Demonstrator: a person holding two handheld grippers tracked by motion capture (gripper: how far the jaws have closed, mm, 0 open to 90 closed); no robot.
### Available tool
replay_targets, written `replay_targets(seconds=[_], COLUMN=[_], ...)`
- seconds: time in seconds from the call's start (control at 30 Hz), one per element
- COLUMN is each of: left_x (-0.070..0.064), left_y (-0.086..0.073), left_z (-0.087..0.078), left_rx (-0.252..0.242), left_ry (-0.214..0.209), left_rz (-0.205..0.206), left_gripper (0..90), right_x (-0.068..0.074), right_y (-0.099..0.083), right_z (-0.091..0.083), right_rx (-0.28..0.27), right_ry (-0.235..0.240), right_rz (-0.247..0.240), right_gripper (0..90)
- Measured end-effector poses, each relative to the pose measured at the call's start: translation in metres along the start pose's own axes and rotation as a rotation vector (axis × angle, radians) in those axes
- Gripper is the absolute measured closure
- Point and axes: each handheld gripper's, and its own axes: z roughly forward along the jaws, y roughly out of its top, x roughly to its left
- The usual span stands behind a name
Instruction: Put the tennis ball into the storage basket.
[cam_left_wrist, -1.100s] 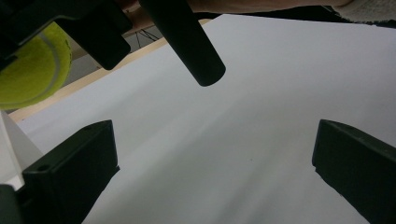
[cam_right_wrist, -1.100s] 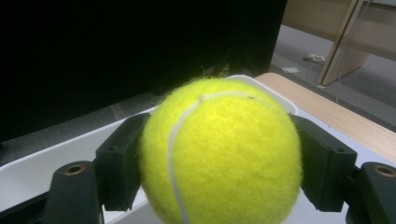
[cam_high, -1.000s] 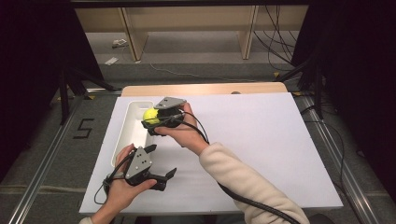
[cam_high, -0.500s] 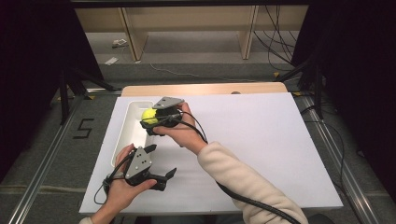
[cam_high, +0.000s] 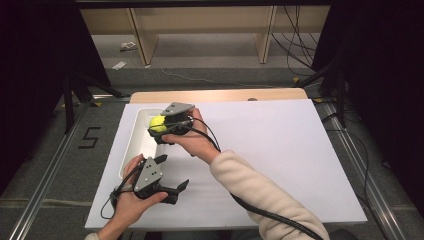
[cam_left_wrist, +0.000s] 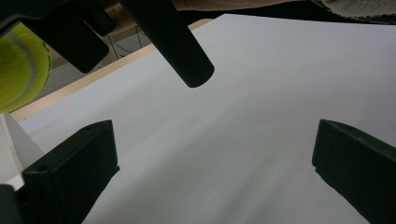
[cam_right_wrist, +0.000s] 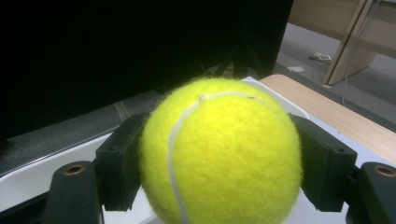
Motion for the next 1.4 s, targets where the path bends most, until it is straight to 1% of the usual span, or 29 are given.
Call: replay_targets(seconds=[0.33, 0.4, 0.47, 1.0, 1.1, 1.13, 1.33, 1.4], left_x=[0.000, 0.000, 0.000, 0.000, 0.000, 0.000, 0.000, 0.000], left_y=[0.000, 0.000, 0.000, 0.000, 0.000, 0.000, 0.000, 0.000], left_z=[0.000, 0.000, 0.000, -0.001, 0.000, 0.000, 0.000, 0.000], left_rx=[0.001, 0.000, -0.004, -0.001, 0.000, 0.000, 0.000, 0.001], left_ry=[0.001, 0.001, 0.000, -0.003, -0.003, -0.002, -0.004, -0.005], left_rz=[-0.006, -0.001, -0.005, -0.004, -0.007, -0.001, 0.000, -0.005], left_gripper=[0.0, 0.0, 0.0, 0.0, 0.0, 0.0, 0.0, 0.0], right_x=[0.001, 0.001, 0.001, 0.007, 0.008, 0.008, 0.008, 0.009], right_y=[0.002, 0.002, 0.003, 0.012, 0.013, 0.013, 0.013, 0.014], right_z=[0.002, 0.003, 0.004, 0.010, 0.011, 0.012, 0.016, 0.017], right_rx=[0.000, 0.000, 0.001, 0.003, 0.002, 0.001, 0.005, 0.006], right_ry=[0.002, 0.004, 0.007, 0.025, 0.024, 0.025, 0.028, 0.029], right_rz=[0.002, 0.005, 0.015, 0.000, 0.000, 0.001, 0.005, 0.003], right_gripper=[27.2, 27.2, 27.2, 27.2, 27.2, 27.2, 27.2, 27.2])
